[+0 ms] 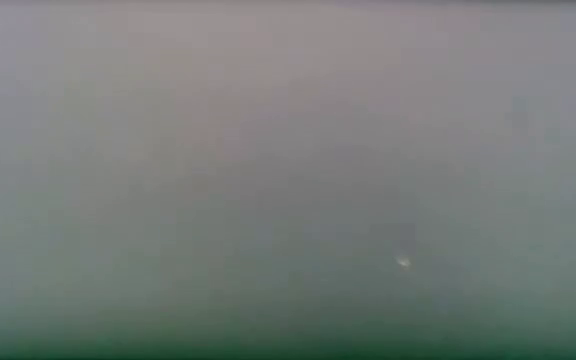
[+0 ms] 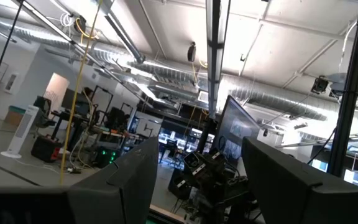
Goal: Sort & place blocks by color
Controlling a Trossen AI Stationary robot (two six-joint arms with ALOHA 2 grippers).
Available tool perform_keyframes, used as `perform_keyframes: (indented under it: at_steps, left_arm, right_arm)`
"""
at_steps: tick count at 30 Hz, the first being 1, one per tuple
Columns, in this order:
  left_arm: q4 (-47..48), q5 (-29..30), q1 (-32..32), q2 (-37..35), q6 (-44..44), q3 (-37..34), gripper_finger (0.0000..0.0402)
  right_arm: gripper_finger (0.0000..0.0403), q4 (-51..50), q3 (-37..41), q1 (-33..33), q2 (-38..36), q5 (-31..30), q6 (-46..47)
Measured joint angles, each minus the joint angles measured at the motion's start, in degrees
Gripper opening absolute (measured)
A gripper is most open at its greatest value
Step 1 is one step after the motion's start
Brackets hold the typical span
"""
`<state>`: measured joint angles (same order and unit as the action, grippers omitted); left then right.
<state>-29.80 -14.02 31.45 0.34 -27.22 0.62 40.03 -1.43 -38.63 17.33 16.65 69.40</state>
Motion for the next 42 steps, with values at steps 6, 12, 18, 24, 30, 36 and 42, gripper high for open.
perform_keyframes:
  at_steps: [6,12,18,24,30,36,42]
  left_arm:
    - [0.0,0.0,0.0,0.0,0.0,0.0,0.0232]
    - [0.0,0.0,0.0,0.0,0.0,0.0,0.0232]
    - [0.0,0.0,0.0,0.0,0.0,0.0,0.0232]
    - [0.0,0.0,0.0,0.0,0.0,0.0,0.0232]
    - [0.0,0.0,0.0,0.0,0.0,0.0,0.0232]
    - [0.0,0.0,0.0,0.0,0.0,0.0,0.0232]
    - [0.0,0.0,0.0,0.0,0.0,0.0,0.0232]
  right_arm:
    - [0.0201,0.0,0.0,0.0,0.0,0.0,0.0]
    - [0.0201,0.0,0.0,0.0,0.0,-0.1,0.0]
    - [0.0201,0.0,0.0,0.0,0.0,-0.1,1.5]
    - [0.0201,0.3,0.0,0.0,0.0,-2.2,6.3]
    - [0.0201,0.1,0.0,0.0,0.0,-3.4,5.9]
    - [0.0201,-0.4,-2.5,0.0,0.4,-11.1,-0.4]
    - [0.0201,0.3,-7.3,0.0,2.8,-18.2,-8.3]
